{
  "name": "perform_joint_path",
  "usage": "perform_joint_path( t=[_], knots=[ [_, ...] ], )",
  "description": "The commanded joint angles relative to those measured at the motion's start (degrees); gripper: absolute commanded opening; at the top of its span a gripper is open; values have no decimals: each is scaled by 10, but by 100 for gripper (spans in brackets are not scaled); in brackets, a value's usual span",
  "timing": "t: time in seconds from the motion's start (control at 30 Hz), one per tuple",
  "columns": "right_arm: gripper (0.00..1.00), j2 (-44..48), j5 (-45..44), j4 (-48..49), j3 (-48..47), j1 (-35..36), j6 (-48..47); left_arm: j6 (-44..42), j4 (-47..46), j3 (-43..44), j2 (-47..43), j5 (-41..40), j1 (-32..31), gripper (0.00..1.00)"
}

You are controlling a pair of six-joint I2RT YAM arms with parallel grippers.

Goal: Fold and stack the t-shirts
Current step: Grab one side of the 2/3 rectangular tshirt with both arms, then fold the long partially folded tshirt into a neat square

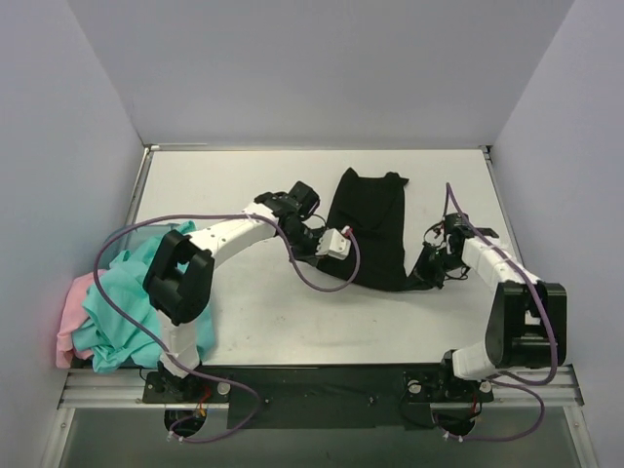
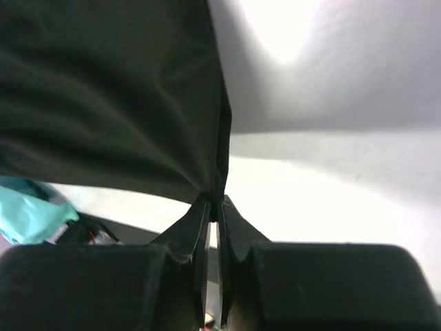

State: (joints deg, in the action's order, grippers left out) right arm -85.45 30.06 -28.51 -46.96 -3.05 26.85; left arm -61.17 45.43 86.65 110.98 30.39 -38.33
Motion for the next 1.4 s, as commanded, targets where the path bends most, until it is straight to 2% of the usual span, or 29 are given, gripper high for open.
perform_joint_path(
  t=[0.0, 0.17, 0.27, 0.4, 0.5, 0.6, 0.73, 0.97, 1.23, 1.37],
  knots=[
    [0, 79, -22, -118, 22, 56, -9, 39, 117, -31, -87, 5, -19, 0],
    [0, 189, -8, -236, 18, 112, 4, 54, 224, -66, -182, 34, -39, 0],
    [0, 230, 5, -307, -1, 155, 13, 76, 258, -68, -222, 54, -50, 0],
    [0, 260, 17, -345, -42, 203, 40, 116, 296, -54, -254, 91, -43, 0],
    [0, 252, 25, -348, -86, 204, 45, 162, 305, -27, -258, 131, -19, 0],
    [0, 194, 20, -341, -172, 203, 21, 195, 291, 5, -248, 146, 24, 0],
    [0, 87, 14, -306, -245, 192, -23, 242, 214, 15, -220, 118, 62, 0],
    [0, -59, 25, -231, -362, 125, -35, 325, 92, 82, -121, 77, 136, 0],
    [0, -194, 33, -199, -449, 96, -31, 312, 63, 168, -8, 53, 143, 0],
    [0, -264, 20, -189, -500, 89, -22, 324, 20, 187, 28, 33, 150, 0]
  ],
)
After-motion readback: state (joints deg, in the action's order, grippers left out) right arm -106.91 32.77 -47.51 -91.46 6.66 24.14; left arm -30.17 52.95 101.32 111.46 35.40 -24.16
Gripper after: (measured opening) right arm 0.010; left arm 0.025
